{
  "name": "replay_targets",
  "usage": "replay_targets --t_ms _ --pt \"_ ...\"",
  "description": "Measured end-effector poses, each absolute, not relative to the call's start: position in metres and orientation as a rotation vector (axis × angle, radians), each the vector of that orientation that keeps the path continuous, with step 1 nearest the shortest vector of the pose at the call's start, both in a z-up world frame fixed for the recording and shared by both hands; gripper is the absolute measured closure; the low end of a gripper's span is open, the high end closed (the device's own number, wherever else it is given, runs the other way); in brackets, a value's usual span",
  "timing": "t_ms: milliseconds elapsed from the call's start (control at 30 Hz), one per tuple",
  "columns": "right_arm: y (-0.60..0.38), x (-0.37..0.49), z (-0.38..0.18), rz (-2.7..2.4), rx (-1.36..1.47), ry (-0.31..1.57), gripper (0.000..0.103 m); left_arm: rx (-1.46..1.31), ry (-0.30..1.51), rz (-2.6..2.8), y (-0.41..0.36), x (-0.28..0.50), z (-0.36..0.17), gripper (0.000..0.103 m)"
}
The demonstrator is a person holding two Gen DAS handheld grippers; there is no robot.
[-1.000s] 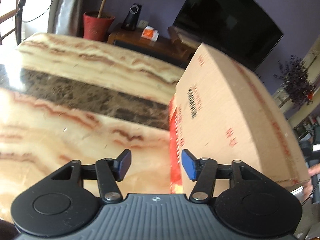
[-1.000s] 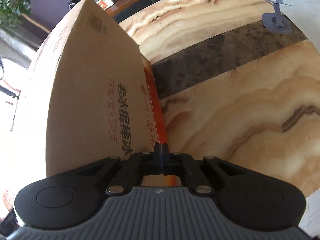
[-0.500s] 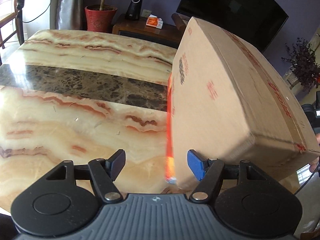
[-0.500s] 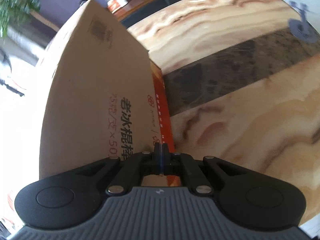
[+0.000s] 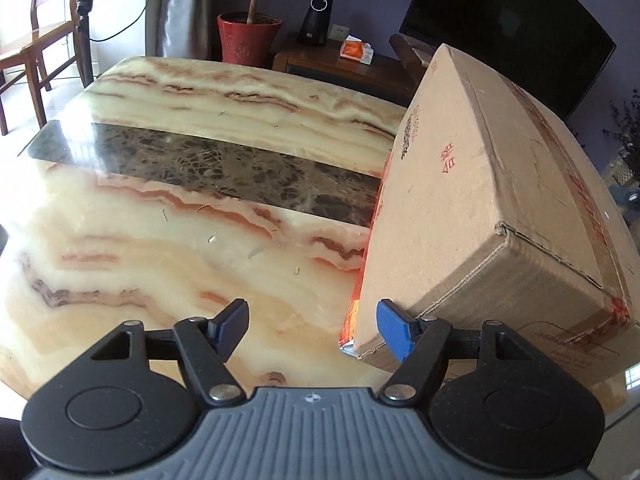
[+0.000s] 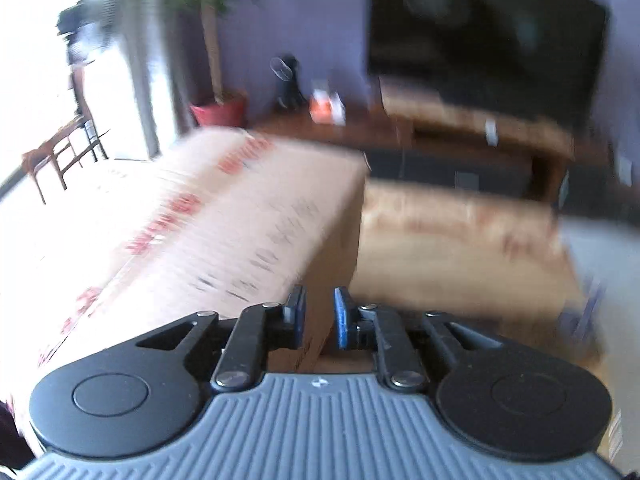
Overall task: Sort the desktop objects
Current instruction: 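Open the left gripper off the box side while the right gripper holds the box, then open the right gripper and lift it off the brown box top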
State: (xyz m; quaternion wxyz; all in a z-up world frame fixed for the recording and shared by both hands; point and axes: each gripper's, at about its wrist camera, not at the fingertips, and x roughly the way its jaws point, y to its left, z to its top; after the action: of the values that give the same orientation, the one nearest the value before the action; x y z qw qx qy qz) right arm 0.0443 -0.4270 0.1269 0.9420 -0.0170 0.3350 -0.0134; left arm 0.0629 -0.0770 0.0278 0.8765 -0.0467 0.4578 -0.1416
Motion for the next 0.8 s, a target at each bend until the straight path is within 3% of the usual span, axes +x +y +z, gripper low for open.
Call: replay_targets --t_ms 33,67,167,333,700,800 --pt "-0.421 0.038 0.133 0.007 -0.084 0.652 0.058 -0.100 0.955 -0.294 -0.077 0.063 0.027 0.032" --pt "-0.414 0.031 0.139 0.040 -0.131 0.623 0.055 -0.101 0.954 -0.292 -0.078 0.063 0.027 0.032" --pt "-0.390 0.018 0.148 0.142 -0.245 0.567 0.054 -0.065 0.932 -0.291 -0.082 0.061 0.028 0.032" --pt "-0.363 0.024 0.143 0.256 -0.298 0.689 0.053 -0.002 0.907 -0.274 -0.092 0.058 0.028 0.032" --pt "-0.371 0.020 0.165 0.242 -0.179 0.785 0.052 0.078 0.862 -0.282 -0.096 0.044 0.041 0.031" --pt "-0.366 0.009 0.186 0.249 -0.191 0.779 0.051 0.033 0.841 -0.286 -0.086 0.033 0.046 0.020"
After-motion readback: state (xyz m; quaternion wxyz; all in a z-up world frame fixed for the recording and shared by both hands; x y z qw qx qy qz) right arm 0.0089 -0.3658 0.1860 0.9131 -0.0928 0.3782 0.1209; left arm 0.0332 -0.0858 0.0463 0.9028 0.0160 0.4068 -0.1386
